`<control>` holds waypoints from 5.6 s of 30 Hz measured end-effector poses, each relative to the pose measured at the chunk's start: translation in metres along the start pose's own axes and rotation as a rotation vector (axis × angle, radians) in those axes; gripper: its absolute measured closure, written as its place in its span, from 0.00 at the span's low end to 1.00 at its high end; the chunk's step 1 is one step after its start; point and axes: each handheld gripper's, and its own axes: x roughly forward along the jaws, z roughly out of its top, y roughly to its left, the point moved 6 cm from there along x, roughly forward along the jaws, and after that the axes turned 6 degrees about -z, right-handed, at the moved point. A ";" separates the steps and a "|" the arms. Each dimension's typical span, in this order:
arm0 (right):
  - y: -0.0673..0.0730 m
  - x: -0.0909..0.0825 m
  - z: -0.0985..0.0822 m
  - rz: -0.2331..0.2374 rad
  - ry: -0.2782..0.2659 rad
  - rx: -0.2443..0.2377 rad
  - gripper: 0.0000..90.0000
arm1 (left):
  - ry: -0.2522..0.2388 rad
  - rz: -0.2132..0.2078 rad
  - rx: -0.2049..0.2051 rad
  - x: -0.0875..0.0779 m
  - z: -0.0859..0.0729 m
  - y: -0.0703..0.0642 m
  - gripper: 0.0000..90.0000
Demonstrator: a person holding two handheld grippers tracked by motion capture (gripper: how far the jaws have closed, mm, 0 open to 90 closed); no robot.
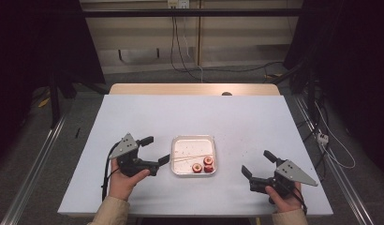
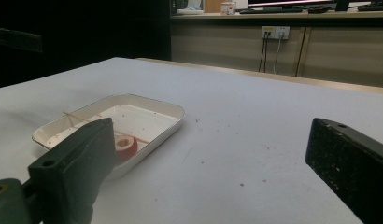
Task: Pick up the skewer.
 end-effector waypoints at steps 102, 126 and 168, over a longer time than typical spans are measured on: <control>-0.002 0.006 0.000 -0.001 0.024 0.007 0.02 | 0.718 -0.174 0.061 0.097 -0.021 0.003 0.99; -0.001 0.003 0.002 -0.020 0.022 -0.010 0.02 | 0.730 -0.097 0.041 0.022 -0.048 0.011 0.98; 0.020 0.057 0.010 0.061 0.151 0.016 0.03 | 0.303 -0.079 -0.104 -0.004 -0.041 0.000 0.99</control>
